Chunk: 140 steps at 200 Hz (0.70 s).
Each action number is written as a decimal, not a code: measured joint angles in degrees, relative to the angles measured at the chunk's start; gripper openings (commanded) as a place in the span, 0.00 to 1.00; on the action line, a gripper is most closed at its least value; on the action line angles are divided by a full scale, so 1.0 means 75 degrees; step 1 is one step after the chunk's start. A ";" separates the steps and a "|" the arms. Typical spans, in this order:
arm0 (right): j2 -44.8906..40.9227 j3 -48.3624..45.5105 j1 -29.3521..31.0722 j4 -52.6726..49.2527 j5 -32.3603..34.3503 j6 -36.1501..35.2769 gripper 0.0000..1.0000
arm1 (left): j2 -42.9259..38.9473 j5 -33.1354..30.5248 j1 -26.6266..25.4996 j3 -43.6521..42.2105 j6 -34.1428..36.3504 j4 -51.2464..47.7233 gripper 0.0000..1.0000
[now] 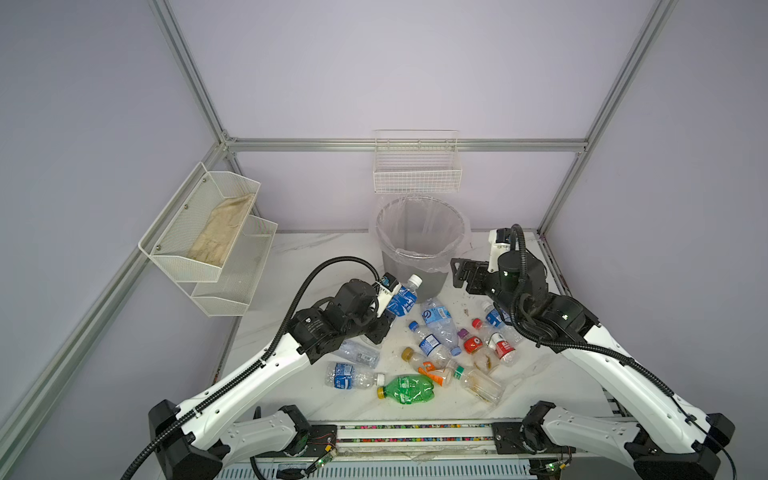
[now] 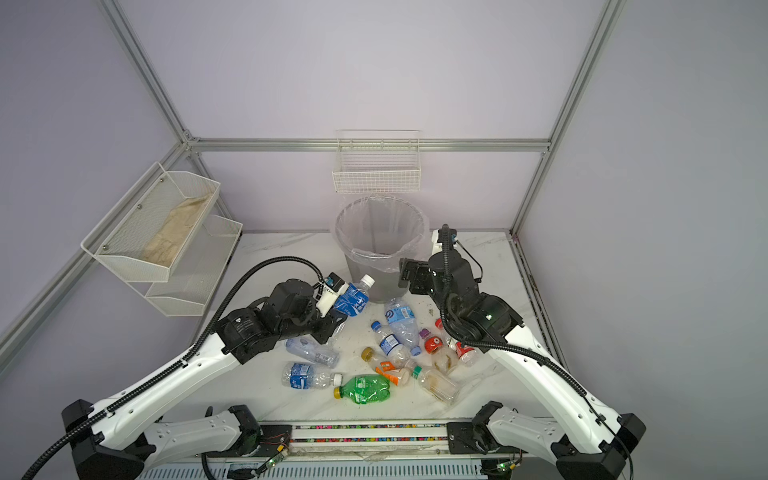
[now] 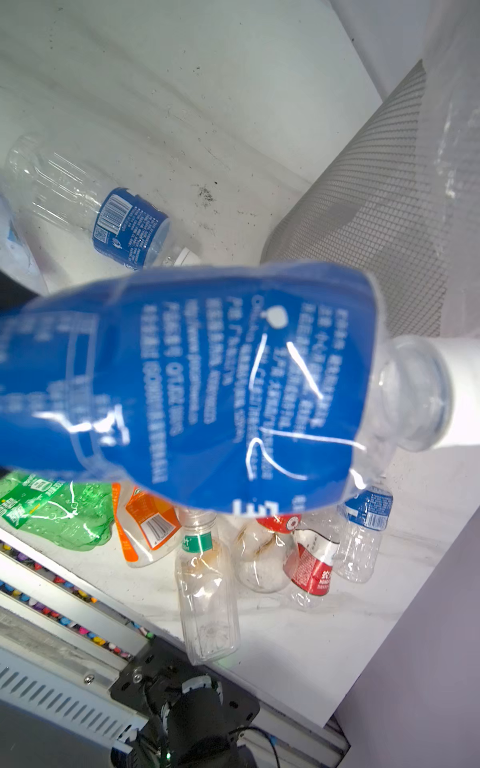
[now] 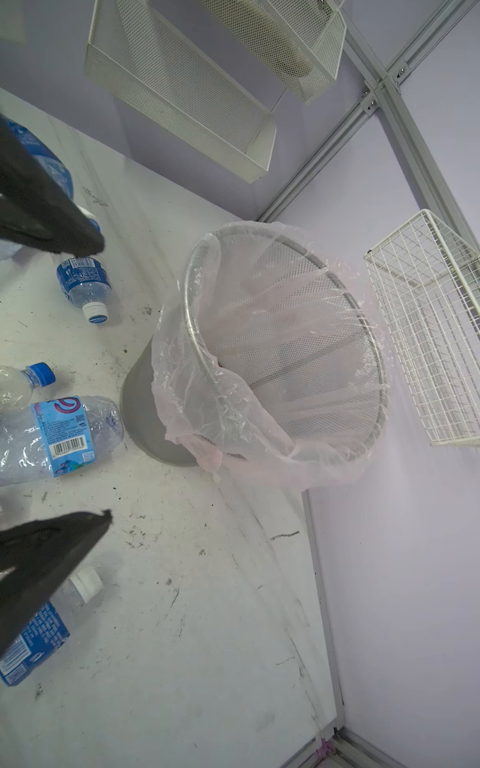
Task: Throw the plastic bottles in the bin
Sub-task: 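Lift the blue-labelled bottle with the left gripper over the wastebasket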
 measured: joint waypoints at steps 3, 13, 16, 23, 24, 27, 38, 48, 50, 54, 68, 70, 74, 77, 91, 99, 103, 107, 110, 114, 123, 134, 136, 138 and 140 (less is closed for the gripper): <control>0.0000 0.0000 0.0000 -0.0003 0.0000 0.0003 0.97 | -0.0032 -0.0012 -0.0035 0.0003 0.0000 -0.0023 0.25; 0.0000 0.0000 0.0000 0.0000 0.0003 0.0015 0.97 | -0.0122 -0.0041 -0.0152 0.0003 0.0000 -0.0093 0.25; 0.0000 0.0000 0.0000 -0.0003 0.0003 0.0020 0.97 | -0.0140 -0.0052 -0.0178 0.0009 0.0000 -0.0108 0.25; 0.0000 0.0000 0.0000 -0.0003 0.0003 0.0026 0.98 | -0.0172 -0.0087 -0.0239 0.0023 0.0006 -0.0137 0.25; 0.0000 0.0000 0.0000 -0.0003 0.0003 0.0026 0.98 | -0.0181 -0.0093 -0.0251 0.0023 0.0006 -0.0134 0.25; 0.0000 0.0000 0.0000 -0.0003 0.0003 0.0026 0.98 | -0.0189 -0.0108 -0.0271 0.0026 0.0006 -0.0134 0.25; 0.0000 0.0000 0.0000 0.0000 0.0003 0.0047 0.97 | -0.0204 -0.0166 -0.0309 0.0061 0.0032 -0.0157 0.25; -0.0003 0.0000 0.0000 0.0000 0.0003 0.0067 0.97 | -0.0204 -0.0221 -0.0312 0.0131 0.0047 -0.0178 0.25; -0.0003 0.0000 0.0000 -0.0003 0.0006 0.0073 0.97 | -0.0204 -0.0230 -0.0312 0.0146 0.0050 -0.0178 0.25; -0.0006 0.0000 0.0000 -0.0003 0.0003 0.0079 0.97 | -0.0204 -0.0259 -0.0312 0.0195 0.0058 -0.0181 0.25; -0.0029 -0.0003 0.0000 -0.0003 0.0003 0.0131 0.98 | -0.0204 -0.0335 -0.0312 0.0388 0.0073 -0.0102 0.24; -0.0038 -0.0006 0.0000 -0.0003 0.0006 0.0134 0.98 | -0.0207 -0.0341 -0.0312 0.0423 0.0079 -0.0067 0.24; -0.0047 -0.0012 0.0000 0.0000 0.0003 0.0140 0.97 | -0.0207 -0.0353 -0.0312 0.0481 0.0093 -0.0015 0.24; -0.0061 -0.0015 0.0000 0.0000 0.0003 0.0143 0.97 | -0.0213 -0.0361 -0.0312 0.0522 0.0096 0.0038 0.24; -0.0111 -0.0023 0.0000 -0.0006 0.0006 0.0163 0.97 | -0.0265 -0.0393 -0.0312 0.0656 0.0117 0.0338 0.24; -0.0149 -0.0038 0.0000 0.0003 0.0006 0.0166 0.97 | -0.0315 -0.0411 -0.0312 0.0705 0.0119 0.0539 0.24; -0.0169 -0.0055 0.0000 0.0003 0.0006 0.0169 0.97 | -0.0338 -0.0420 -0.0312 0.0720 0.0122 0.0632 0.24; -0.0189 -0.0073 0.0000 0.0003 0.0006 0.0172 0.97 | -0.0367 -0.0434 -0.0312 0.0726 0.0122 0.0752 0.24; -0.0201 -0.0085 0.0000 0.0000 0.0006 0.0172 0.97 | -0.0391 -0.0449 -0.0312 0.0729 0.0125 0.0825 0.24; -0.0213 -0.0102 0.0000 0.0000 0.0009 0.0175 0.97 | -0.0414 -0.0466 -0.0315 0.0731 0.0134 0.0927 0.24; -0.0239 -0.0143 0.0000 0.0000 0.0009 0.0178 0.97 | -0.0466 -0.0498 -0.0312 0.0731 0.0175 0.1151 0.24; -0.0242 -0.0184 0.0000 0.0000 0.0012 0.0184 0.97 | -0.0501 -0.0548 -0.0312 0.0737 0.0227 0.1422 0.24; -0.0242 -0.0187 0.0000 0.0000 0.0009 0.0184 0.97 | -0.0501 -0.0557 -0.0312 0.0746 0.0236 0.1463 0.24; -0.0242 -0.0195 0.0000 0.0000 0.0009 0.0184 0.97 | -0.0501 -0.0562 -0.0312 0.0752 0.0239 0.1492 0.24; -0.0242 -0.0201 0.0000 0.0000 0.0012 0.0187 0.97 | -0.0501 -0.0577 -0.0312 0.0764 0.0245 0.1536 0.24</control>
